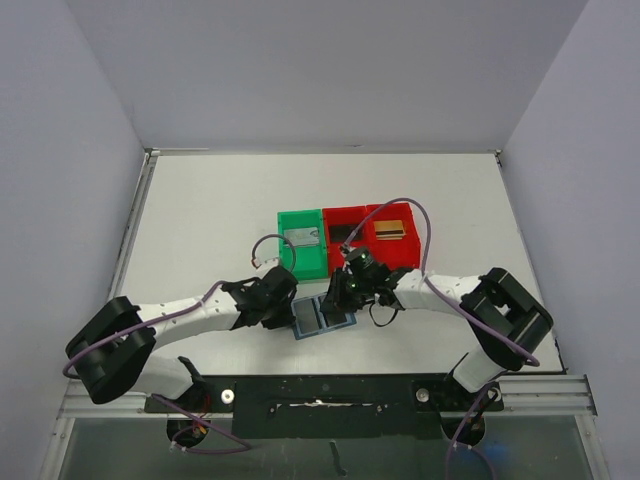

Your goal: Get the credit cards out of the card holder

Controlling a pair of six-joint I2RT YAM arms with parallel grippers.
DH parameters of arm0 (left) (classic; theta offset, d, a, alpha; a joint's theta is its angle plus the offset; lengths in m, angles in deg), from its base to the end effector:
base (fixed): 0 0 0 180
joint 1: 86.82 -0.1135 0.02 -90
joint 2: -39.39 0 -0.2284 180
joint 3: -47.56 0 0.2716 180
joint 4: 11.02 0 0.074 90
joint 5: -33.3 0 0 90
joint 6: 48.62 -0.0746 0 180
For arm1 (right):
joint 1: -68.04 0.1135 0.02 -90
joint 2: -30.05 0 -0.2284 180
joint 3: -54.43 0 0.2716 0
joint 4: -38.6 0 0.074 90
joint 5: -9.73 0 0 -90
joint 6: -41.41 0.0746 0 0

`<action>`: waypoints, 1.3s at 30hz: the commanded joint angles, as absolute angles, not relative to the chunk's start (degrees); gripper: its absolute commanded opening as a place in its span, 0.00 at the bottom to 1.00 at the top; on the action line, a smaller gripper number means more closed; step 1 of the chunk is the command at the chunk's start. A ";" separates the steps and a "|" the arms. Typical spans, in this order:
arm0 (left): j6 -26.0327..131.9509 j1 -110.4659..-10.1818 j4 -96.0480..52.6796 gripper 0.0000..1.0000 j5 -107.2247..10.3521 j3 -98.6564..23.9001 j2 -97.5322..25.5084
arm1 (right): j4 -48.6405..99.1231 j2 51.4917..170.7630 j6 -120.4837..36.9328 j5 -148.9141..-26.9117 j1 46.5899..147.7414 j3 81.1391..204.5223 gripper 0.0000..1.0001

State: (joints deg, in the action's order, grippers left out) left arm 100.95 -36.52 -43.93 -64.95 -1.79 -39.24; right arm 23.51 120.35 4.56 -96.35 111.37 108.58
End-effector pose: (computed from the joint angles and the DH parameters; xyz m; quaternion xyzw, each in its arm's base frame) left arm 0.1876 -0.2092 0.0738 -0.0955 0.9636 -0.1561 0.1949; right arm 0.2271 0.2427 0.0681 0.0337 0.9346 0.3330 0.1204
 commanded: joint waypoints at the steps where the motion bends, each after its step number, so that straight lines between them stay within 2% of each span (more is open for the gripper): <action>1: 100.18 -36.33 -45.83 0.16 -66.77 -4.49 -35.42 | 22.89 120.31 3.36 -95.12 113.39 112.00 0.20; 8: 99.91 -36.38 -45.25 0.30 -66.38 -6.26 -31.18 | 23.19 121.90 3.72 -94.77 113.97 112.71 0.22; 15: 99.30 -36.38 -40.43 0.31 -62.28 -4.52 -36.21 | 23.18 123.67 4.12 -94.69 113.99 112.81 0.23; 24: 100.79 -36.30 -42.83 0.15 -62.54 -3.39 -42.43 | 24.81 124.40 4.88 -95.98 113.93 111.58 0.24; 39: 100.71 -36.37 -42.29 0.11 -62.40 -3.09 -43.22 | 27.12 125.44 6.17 -96.72 113.90 111.32 0.23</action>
State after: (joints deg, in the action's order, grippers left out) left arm 100.69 -36.61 -43.27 -62.92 -3.82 -41.95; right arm 26.31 125.24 6.00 -97.90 113.77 110.81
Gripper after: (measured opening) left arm 0.120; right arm 0.232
